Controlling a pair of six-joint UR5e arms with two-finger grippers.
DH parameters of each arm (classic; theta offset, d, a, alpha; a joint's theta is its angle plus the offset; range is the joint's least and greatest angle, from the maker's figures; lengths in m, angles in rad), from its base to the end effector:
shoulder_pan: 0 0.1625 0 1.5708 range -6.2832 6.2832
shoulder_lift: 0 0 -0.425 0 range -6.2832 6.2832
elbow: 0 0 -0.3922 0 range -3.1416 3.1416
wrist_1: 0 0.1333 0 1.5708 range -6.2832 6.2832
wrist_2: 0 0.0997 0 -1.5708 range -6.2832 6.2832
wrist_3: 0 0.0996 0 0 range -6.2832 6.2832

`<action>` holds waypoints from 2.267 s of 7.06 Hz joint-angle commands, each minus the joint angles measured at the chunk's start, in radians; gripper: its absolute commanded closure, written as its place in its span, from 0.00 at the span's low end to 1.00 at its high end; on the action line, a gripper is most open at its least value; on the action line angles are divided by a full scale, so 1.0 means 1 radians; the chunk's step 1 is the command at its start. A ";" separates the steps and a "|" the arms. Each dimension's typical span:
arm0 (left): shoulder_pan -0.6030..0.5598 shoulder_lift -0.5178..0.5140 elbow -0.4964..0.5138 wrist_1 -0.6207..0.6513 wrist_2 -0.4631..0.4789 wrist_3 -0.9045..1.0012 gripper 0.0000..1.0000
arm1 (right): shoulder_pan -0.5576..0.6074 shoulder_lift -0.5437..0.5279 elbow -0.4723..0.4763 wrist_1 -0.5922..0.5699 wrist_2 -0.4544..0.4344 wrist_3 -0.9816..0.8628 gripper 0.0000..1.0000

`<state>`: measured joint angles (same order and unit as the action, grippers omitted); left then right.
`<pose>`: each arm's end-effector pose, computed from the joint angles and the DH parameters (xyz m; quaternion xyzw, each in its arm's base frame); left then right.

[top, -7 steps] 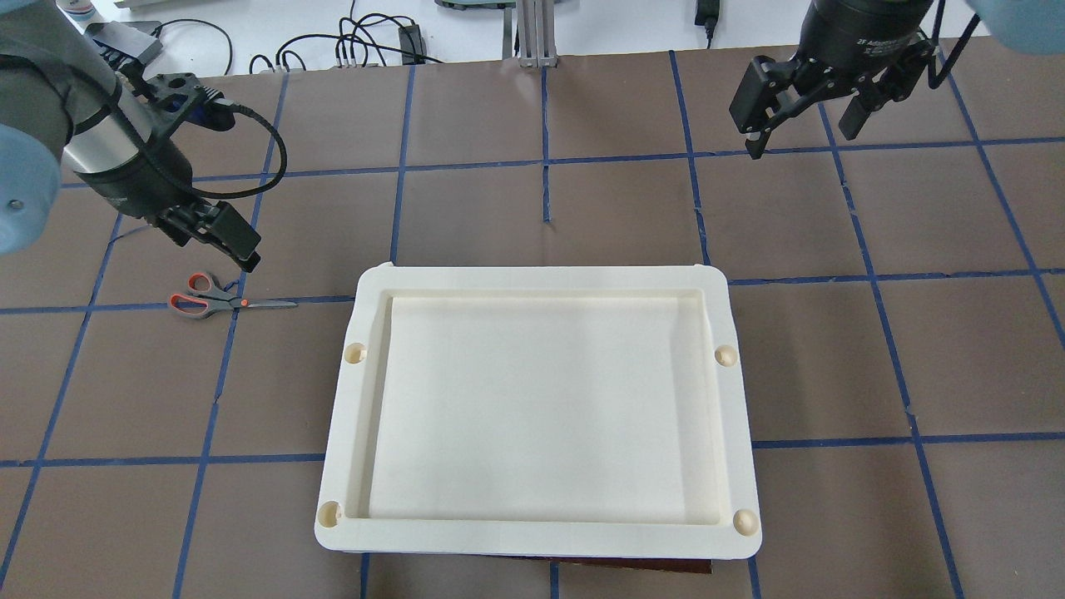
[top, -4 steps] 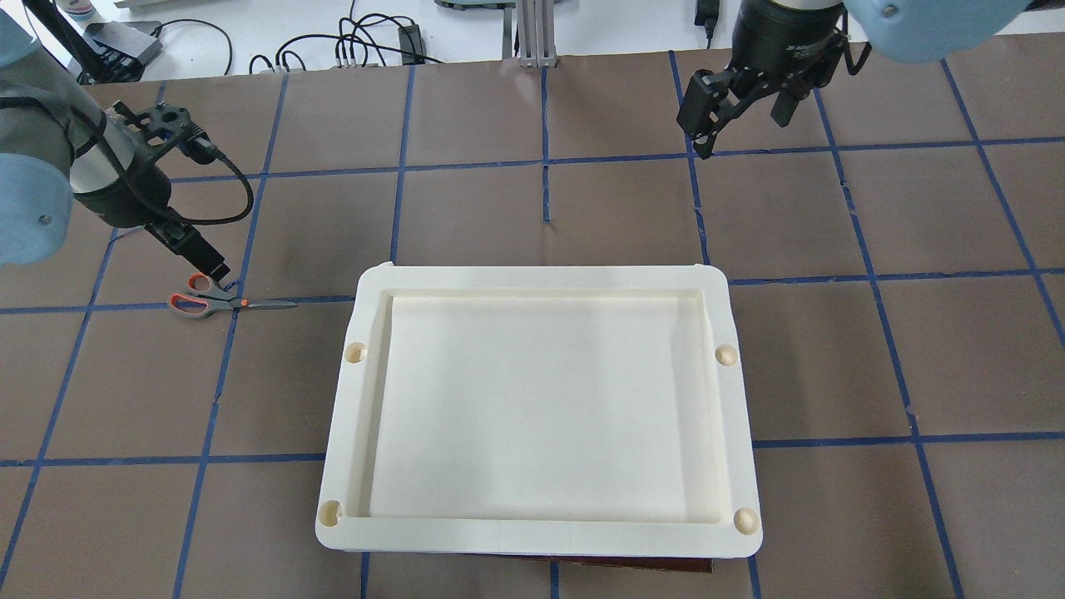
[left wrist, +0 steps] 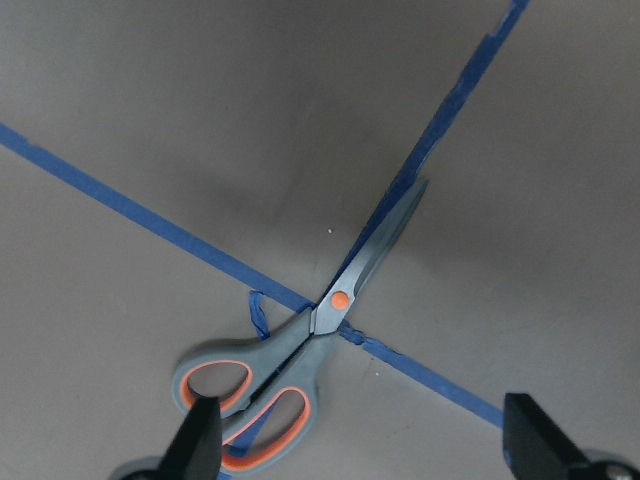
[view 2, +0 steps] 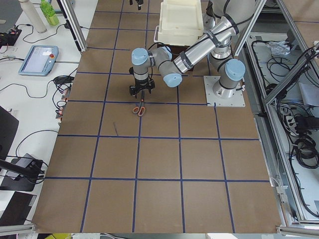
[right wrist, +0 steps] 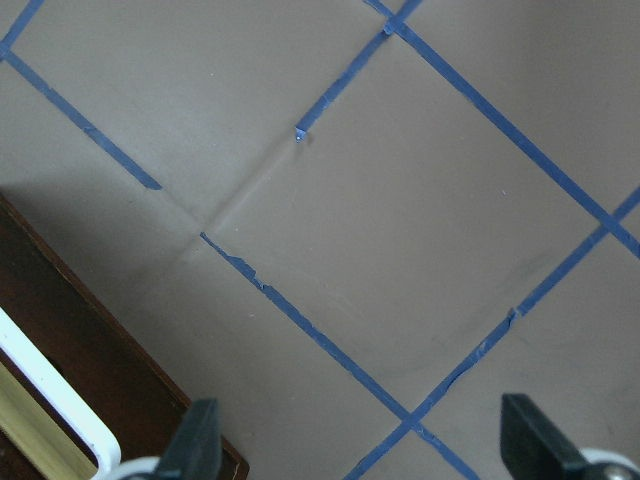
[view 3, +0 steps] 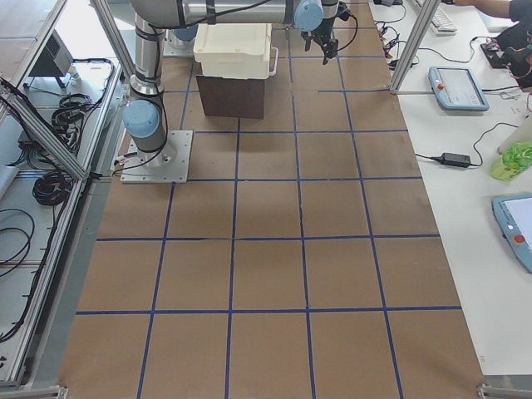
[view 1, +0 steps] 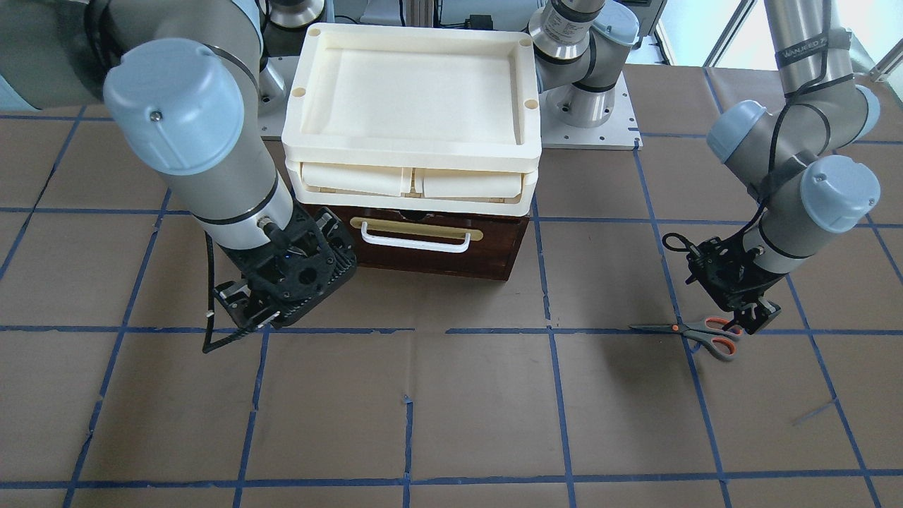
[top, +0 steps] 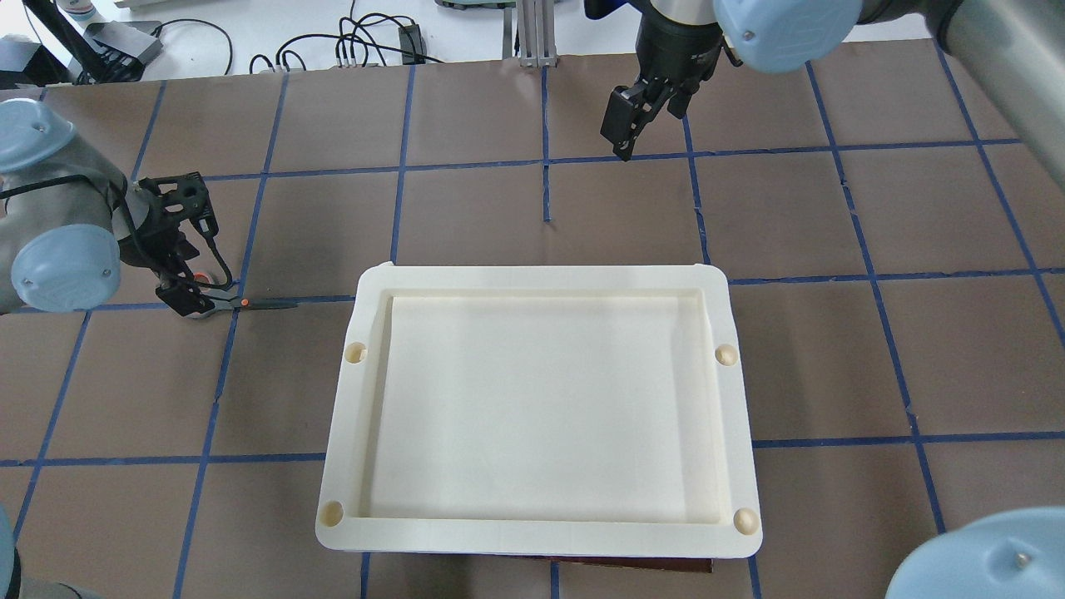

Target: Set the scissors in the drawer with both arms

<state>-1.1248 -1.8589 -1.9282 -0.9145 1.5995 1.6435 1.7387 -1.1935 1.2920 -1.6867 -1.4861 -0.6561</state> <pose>0.1130 -0.5388 0.2356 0.5635 0.8260 0.0097 0.0119 0.2481 -0.6155 0.4215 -0.4004 0.9153 -0.0187 0.0390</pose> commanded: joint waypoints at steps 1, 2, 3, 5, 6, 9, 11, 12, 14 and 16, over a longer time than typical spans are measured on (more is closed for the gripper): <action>0.036 -0.064 -0.017 0.040 -0.006 0.224 0.00 | 0.047 0.031 0.001 -0.005 0.000 -0.169 0.00; 0.036 -0.077 -0.018 0.069 0.000 0.284 0.00 | 0.080 0.054 0.016 0.001 0.006 -0.203 0.00; 0.034 -0.082 -0.020 0.080 0.000 0.361 0.00 | 0.100 0.064 0.067 0.001 0.009 -0.241 0.00; 0.030 -0.088 -0.035 0.098 -0.004 0.413 0.01 | 0.114 0.061 0.093 0.042 0.061 -0.272 0.00; 0.022 -0.088 -0.057 0.135 -0.004 0.417 0.01 | 0.128 0.060 0.093 0.048 0.079 -0.275 0.00; 0.022 -0.118 -0.083 0.233 -0.057 0.443 0.03 | 0.139 0.065 0.131 0.082 0.079 -0.318 0.00; 0.023 -0.118 -0.080 0.233 -0.082 0.441 0.21 | 0.139 0.063 0.151 0.091 0.079 -0.318 0.00; 0.023 -0.118 -0.081 0.232 -0.079 0.441 0.27 | 0.139 0.063 0.158 0.096 0.079 -0.318 0.00; 0.023 -0.118 -0.074 0.232 -0.055 0.443 0.69 | 0.140 0.063 0.180 0.096 0.078 -0.318 0.00; 0.023 -0.117 -0.069 0.235 -0.052 0.443 0.86 | 0.140 0.065 0.196 0.079 0.076 -0.318 0.00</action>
<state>-1.1014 -1.9761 -1.9994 -0.6813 1.5450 2.0868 1.8790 -1.1298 1.4783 -1.5954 -1.4083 -0.9740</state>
